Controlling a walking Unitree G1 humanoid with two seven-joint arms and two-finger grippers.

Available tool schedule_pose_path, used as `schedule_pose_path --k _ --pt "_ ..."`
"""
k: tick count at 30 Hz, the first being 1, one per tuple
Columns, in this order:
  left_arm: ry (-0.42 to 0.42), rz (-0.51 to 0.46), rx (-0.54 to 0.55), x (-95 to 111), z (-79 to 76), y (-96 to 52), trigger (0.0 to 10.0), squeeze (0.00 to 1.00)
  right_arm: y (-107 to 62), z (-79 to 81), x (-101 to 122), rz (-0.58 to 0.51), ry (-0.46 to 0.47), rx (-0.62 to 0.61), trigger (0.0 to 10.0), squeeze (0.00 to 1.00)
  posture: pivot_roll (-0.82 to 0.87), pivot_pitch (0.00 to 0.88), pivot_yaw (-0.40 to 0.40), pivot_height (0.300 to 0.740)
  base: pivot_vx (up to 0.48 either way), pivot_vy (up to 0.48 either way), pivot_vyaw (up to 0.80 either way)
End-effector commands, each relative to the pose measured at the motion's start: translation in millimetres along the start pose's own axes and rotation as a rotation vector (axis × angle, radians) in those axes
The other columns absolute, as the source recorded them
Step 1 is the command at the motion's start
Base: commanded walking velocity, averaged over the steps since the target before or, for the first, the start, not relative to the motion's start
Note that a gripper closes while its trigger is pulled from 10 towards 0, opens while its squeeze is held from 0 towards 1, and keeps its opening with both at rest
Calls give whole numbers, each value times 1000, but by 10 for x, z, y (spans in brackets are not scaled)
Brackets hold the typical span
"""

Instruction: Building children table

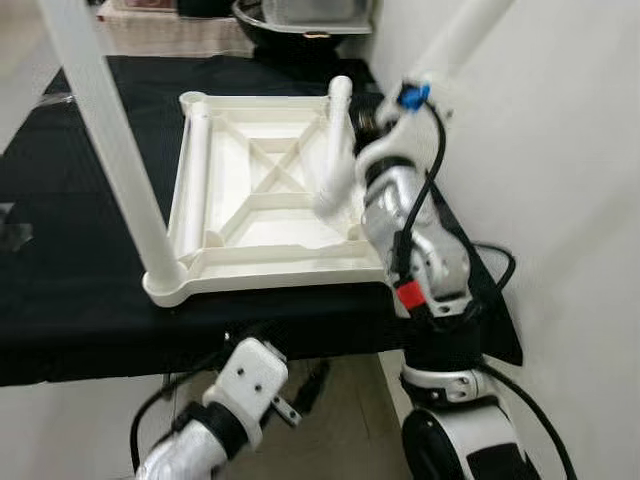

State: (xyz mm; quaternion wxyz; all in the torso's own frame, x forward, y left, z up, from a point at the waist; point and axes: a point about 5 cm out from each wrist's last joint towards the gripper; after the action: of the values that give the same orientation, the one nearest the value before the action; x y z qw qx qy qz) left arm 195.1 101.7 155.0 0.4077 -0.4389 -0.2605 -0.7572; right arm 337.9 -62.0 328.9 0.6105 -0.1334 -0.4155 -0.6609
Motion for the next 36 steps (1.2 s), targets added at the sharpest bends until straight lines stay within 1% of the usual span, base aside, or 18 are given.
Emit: schedule_pose_path --k 1,3,4,6,7,8,10,12,14,17,19,20,21,22,26,29,31,36 --pt "-32 33 -6 -67 -6 13 10000 1000 -22 -80 8 25 10 7 10000 0 114 76 -106 740 0 0 0" --pt "73 58 29 -105 135 132 10000 1000 -112 -239 -61 82 -28 4 10000 0 107 75 -98 740 0 0 0" --pt "73 58 29 -105 135 132 10000 1000 -112 -239 -61 82 -28 4 10000 0 107 75 -98 740 0 0 0" --pt "163 86 71 -127 265 238 10000 1000 -190 -376 -121 126 -54 -16 10000 0 110 78 -94 740 0 0 0" --pt "163 86 71 -127 265 238 10000 1000 -190 -376 -121 126 -54 -16 10000 0 110 78 -94 740 0 0 0" --pt "229 92 97 -128 352 319 10000 0 -230 -453 -153 146 -58 -40 10000 0 107 79 -92 740 0 0 0" --pt "291 101 142 -124 499 468 10000 0 -306 -581 -219 183 -57 -87 10000 0 101 78 -90 740 0 0 0" --pt "293 102 158 -119 541 509 10000 0 -327 -608 -238 195 -42 -101 10000 0 101 78 -90 740 0 0 0" --pt "287 86 143 -110 550 641 10000 0 -367 -597 -267 216 -20 -93 10000 0 97 83 -90 740 0 0 0" --pt "287 80 132 -106 541 689 10000 0 -379 -586 -281 224 -11 -89 10000 0 96 83 -89 740 0 0 0" --pt "249 64 3 -96 371 817 10000 0 -404 -554 -303 236 13 -82 10000 0 92 83 -87 740 0 0 0" --pt "249 64 3 -96 371 817 10000 0 -404 -554 -303 236 13 -82 10000 0 92 83 -87 740 0 0 0" --pt "240 51 -68 -80 272 847 10000 0 -404 -532 -306 237 17 -74 10000 0 91 80 -86 740 0 0 0" --pt "240 51 -68 -80 272 847 10000 0 -404 -532 -306 237 17 -74 10000 0 91 80 -86 740 0 0 0" --pt "201 -5 -184 30 74 882 10000 0 -348 -448 -289 232 46 -54 10000 0 95 90 -86 740 0 0 0" --pt "233 2 -119 31 102 925 10000 0 -327 -413 -292 240 59 -43 10000 0 97 84 -92 740 0 0 0" --pt "273 2 -1 35 214 981 10000 0 -333 -392 -298 247 59 -34 10000 0 91 83 -94 740 0 0 0" --pt "282 -22 83 76 332 1055 10000 0 -346 -393 -320 254 91 -67 10000 0 76 82 -89 740 0 0 0"
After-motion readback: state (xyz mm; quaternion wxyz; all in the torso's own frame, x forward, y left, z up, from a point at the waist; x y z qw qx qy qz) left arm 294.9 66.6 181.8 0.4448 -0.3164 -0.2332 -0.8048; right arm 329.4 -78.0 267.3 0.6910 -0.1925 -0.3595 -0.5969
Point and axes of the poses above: a point about 5 cm out from each wrist's last joint towards the gripper, its own y axis pointing out of the wrist towards the gripper, its own x axis along the axis of the wrist's last joint, z = x × y, and after that the axes turned 15 degrees about y, right-handed
